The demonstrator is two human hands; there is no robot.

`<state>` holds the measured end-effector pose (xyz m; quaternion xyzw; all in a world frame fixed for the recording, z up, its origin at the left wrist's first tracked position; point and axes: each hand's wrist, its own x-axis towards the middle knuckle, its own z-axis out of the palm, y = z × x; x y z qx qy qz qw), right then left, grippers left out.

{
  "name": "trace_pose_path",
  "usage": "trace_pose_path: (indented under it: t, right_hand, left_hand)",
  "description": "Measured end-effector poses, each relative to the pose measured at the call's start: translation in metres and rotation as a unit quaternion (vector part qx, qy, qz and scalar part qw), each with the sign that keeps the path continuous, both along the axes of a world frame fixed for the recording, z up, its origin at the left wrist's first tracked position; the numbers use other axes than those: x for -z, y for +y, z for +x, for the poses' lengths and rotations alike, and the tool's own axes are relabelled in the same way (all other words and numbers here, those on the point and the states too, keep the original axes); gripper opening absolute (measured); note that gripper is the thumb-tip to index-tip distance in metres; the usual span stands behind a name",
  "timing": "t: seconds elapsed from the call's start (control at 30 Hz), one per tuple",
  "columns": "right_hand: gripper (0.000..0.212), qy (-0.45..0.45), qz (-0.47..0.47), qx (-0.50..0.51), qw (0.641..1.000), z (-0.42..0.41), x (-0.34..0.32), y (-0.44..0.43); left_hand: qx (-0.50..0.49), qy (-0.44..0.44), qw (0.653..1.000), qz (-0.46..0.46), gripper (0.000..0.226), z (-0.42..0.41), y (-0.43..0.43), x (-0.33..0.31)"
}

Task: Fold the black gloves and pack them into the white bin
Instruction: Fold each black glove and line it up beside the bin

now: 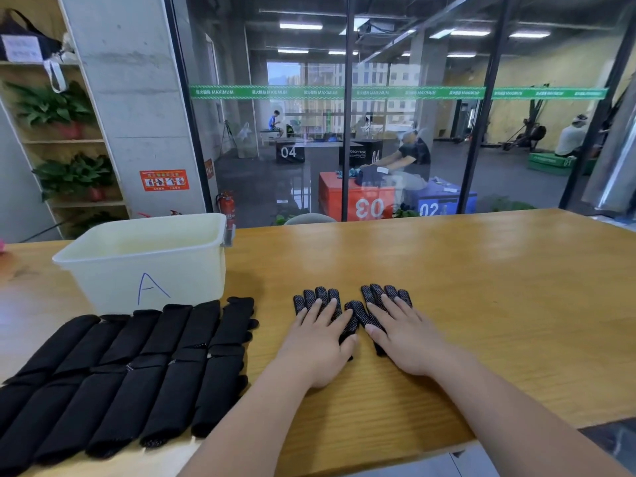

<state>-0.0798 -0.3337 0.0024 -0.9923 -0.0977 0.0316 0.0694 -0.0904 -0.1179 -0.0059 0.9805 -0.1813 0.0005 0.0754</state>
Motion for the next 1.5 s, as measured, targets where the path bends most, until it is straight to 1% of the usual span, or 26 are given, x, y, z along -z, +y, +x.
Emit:
trace_pose_path:
  t: [0.1,0.13,0.23,0.37,0.57,0.73,0.83,0.9,1.0,1.07,1.1,1.23,1.33,1.4,1.43,1.5]
  right_hand:
    - [0.069,0.032,-0.016,0.017,0.999,0.002,-0.003,0.001]
    - [0.069,0.025,-0.018,0.025,0.999,0.003,-0.006,0.002]
    - [0.068,-0.049,-0.020,0.034,0.998,0.014,-0.009,0.008]
    - [0.071,-0.001,-0.012,0.046,0.999,0.031,0.003,0.016]
    - [0.073,0.018,-0.019,0.091,0.996,0.045,0.000,0.017]
    - [0.072,0.012,-0.015,0.077,0.997,0.032,0.003,0.016]
    - [0.072,0.005,-0.012,0.063,0.998,0.016,0.006,0.017]
    - [0.070,-0.012,0.004,0.055,0.998,0.008,0.008,0.017]
    - [0.057,-0.090,0.086,0.037,0.992,0.000,0.006,0.012]
    - [0.048,-0.133,0.151,0.028,0.979,-0.008,0.004,0.009]
    - [0.045,-0.133,0.165,0.022,0.977,-0.013,0.002,0.008]
    - [0.045,-0.120,0.107,-0.013,0.987,-0.023,0.009,0.012]
    - [0.041,-0.164,0.162,-0.006,0.973,-0.023,0.008,0.011]
    - [0.036,-0.231,0.195,0.012,0.953,-0.023,0.007,0.009]
    - [0.031,-0.258,0.195,0.022,0.946,-0.024,0.008,0.007]
    - [0.019,-0.256,0.167,0.037,0.951,-0.024,0.008,0.007]
  left_hand:
    - [-0.008,0.016,0.999,0.028,0.068,0.004,-0.001,0.000]
    - [-0.010,0.017,0.999,0.033,0.069,0.005,-0.001,0.001]
    - [-0.016,0.003,0.999,0.033,0.071,0.005,-0.002,0.004]
    - [-0.027,0.012,0.999,0.031,0.071,0.003,-0.003,0.002]
    - [-0.071,0.030,0.996,0.041,0.073,0.005,-0.006,0.000]
    - [-0.075,0.027,0.996,0.037,0.073,0.005,-0.005,0.000]
    - [-0.072,0.010,0.997,-0.003,0.068,0.002,-0.003,0.002]
    - [-0.067,-0.017,0.997,-0.045,0.063,-0.002,-0.002,0.002]
    - [-0.060,-0.077,0.989,-0.112,0.053,-0.006,0.001,-0.001]
    - [-0.057,-0.099,0.985,-0.126,0.047,-0.009,0.002,-0.003]
    - [-0.054,-0.101,0.986,-0.124,0.046,-0.010,0.002,-0.003]
    - [-0.057,-0.103,0.985,-0.126,0.047,-0.010,0.000,-0.003]
    - [-0.066,-0.137,0.979,-0.138,0.043,-0.010,0.002,-0.003]
    - [-0.067,-0.178,0.970,-0.153,0.034,-0.011,0.004,-0.004]
    - [-0.068,-0.189,0.967,-0.155,0.030,-0.012,0.004,-0.005]
    - [-0.070,-0.185,0.970,-0.141,0.026,-0.013,0.004,-0.006]
